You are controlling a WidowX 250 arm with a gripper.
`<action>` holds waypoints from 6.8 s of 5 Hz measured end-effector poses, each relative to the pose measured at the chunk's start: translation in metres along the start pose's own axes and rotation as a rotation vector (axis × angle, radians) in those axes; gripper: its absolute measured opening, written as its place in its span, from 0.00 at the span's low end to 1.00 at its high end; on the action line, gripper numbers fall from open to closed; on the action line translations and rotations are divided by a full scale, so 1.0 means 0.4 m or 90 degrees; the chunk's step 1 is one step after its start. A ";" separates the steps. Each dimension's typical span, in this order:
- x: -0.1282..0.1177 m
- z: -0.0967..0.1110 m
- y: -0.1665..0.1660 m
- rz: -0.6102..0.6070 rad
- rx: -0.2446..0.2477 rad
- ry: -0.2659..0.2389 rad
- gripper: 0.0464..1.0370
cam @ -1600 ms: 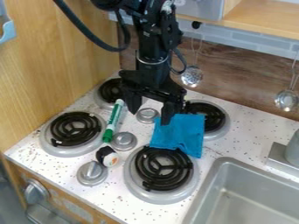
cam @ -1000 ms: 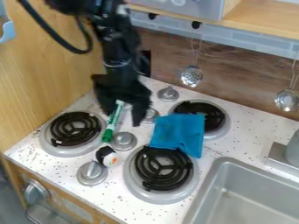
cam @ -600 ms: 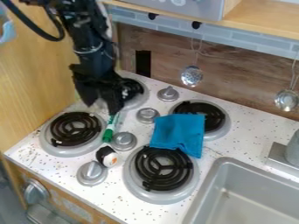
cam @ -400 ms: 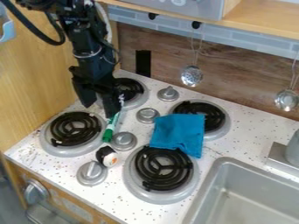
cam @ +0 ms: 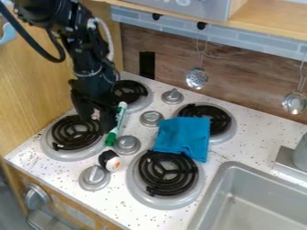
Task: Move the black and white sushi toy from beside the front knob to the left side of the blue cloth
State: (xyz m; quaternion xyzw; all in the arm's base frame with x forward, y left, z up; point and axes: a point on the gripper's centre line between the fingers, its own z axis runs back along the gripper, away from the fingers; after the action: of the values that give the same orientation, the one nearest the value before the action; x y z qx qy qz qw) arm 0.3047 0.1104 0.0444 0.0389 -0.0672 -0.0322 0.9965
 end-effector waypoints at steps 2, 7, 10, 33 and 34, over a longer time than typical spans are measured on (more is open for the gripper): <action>-0.033 -0.027 -0.013 -0.024 -0.003 0.011 0.97; -0.061 -0.099 -0.023 -0.066 -0.043 0.005 0.97; -0.074 -0.135 -0.034 -0.072 -0.053 0.020 0.97; 0.212 -0.129 -0.058 0.077 -0.058 -0.125 0.97; 0.179 -0.034 -0.019 0.102 -0.082 -0.180 0.97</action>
State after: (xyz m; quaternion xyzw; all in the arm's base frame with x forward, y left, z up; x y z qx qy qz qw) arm 0.3768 0.0989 0.0400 -0.0354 -0.2073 0.0383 0.9769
